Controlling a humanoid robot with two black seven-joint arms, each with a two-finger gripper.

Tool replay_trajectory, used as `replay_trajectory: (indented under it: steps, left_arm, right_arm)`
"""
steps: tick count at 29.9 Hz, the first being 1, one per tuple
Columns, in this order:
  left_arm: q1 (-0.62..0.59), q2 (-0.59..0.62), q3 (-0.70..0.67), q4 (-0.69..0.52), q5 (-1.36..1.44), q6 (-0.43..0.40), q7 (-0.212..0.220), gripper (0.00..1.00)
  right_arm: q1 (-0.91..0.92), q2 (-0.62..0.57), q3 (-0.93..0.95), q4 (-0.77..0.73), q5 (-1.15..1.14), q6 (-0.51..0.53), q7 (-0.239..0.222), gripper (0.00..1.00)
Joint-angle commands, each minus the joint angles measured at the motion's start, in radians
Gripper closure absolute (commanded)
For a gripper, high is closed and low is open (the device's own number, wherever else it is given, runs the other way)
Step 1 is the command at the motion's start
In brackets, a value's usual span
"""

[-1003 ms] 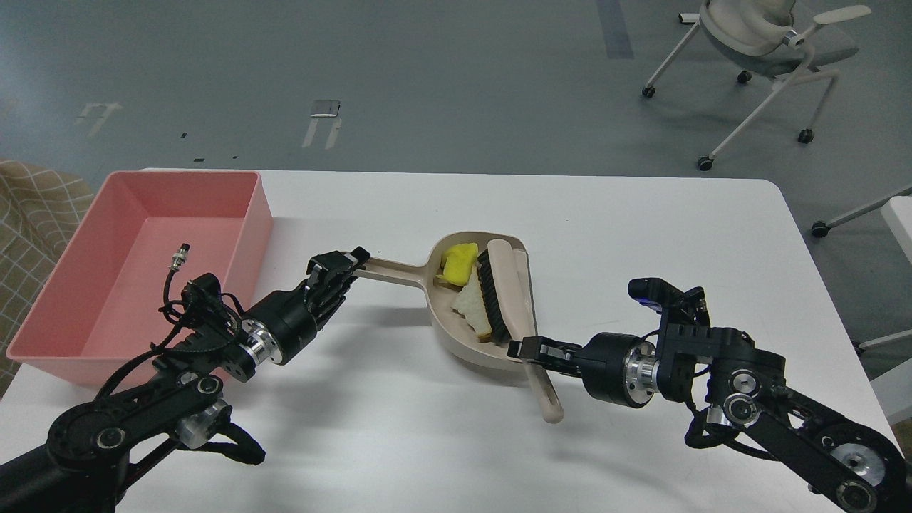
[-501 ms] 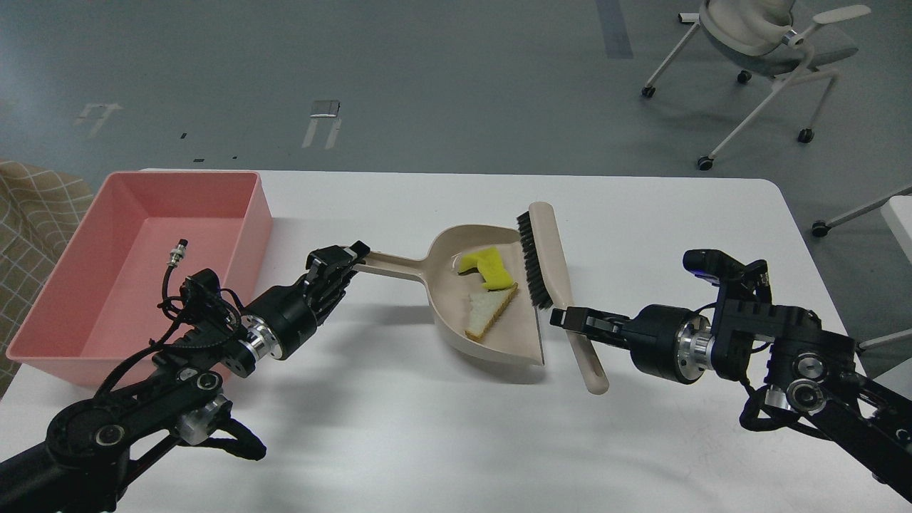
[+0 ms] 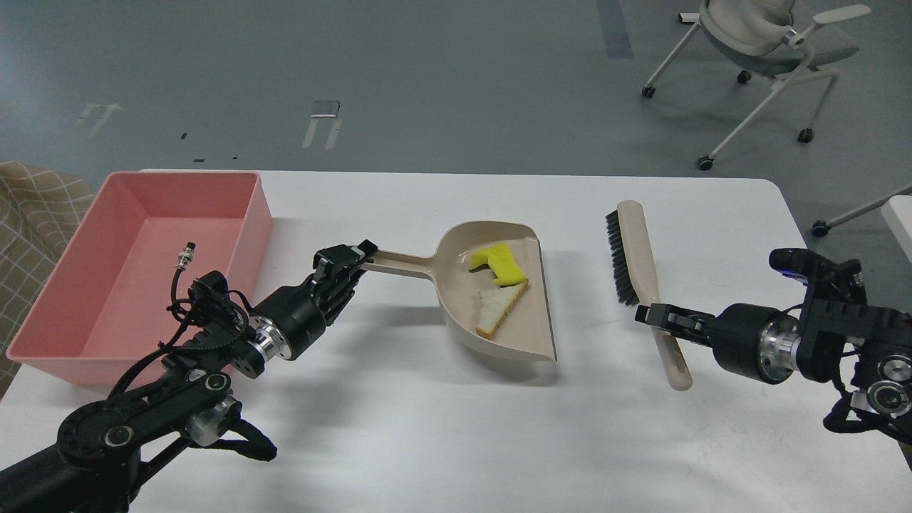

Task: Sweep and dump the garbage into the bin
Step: 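Set the brush down on the table and release the right gripper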

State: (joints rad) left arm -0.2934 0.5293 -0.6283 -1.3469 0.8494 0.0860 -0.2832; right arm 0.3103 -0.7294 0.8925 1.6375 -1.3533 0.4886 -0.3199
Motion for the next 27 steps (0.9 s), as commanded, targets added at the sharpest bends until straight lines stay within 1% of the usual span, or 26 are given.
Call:
replay_trajectory:
  steps: [1,7,11,16,19,27]
  left_arm:
    - [-0.012,0.0,-0.011,-0.008,-0.001,0.0,0.007,1.0]
    - [-0.026,0.009,-0.019,-0.008,-0.004,-0.002,0.004,1.0]
    - [-0.024,0.014,-0.06,-0.008,-0.004,-0.005,0.007,1.0]
    - [-0.026,0.017,-0.094,-0.008,-0.013,-0.011,0.007,1.0]
    - [-0.026,0.028,-0.094,-0.008,-0.012,-0.011,0.007,1.0]
    - [-0.026,0.031,-0.096,-0.008,-0.013,-0.011,0.007,1.0]
  right_arm:
    - [-0.026,-0.054,0.0,0.002,-0.001,0.0,-0.001,0.99]
    - [-0.06,-0.123,0.017,0.004,-0.001,0.0,0.001,0.98]
    - [-0.077,-0.148,0.022,-0.002,-0.001,0.0,0.004,0.98]
    - [-0.089,-0.15,0.028,0.001,-0.003,0.0,0.002,0.98]
    - [-0.089,-0.151,0.028,-0.002,-0.004,0.0,0.002,0.96]
    - [-0.132,-0.154,0.028,-0.005,-0.006,0.0,0.002,0.95]
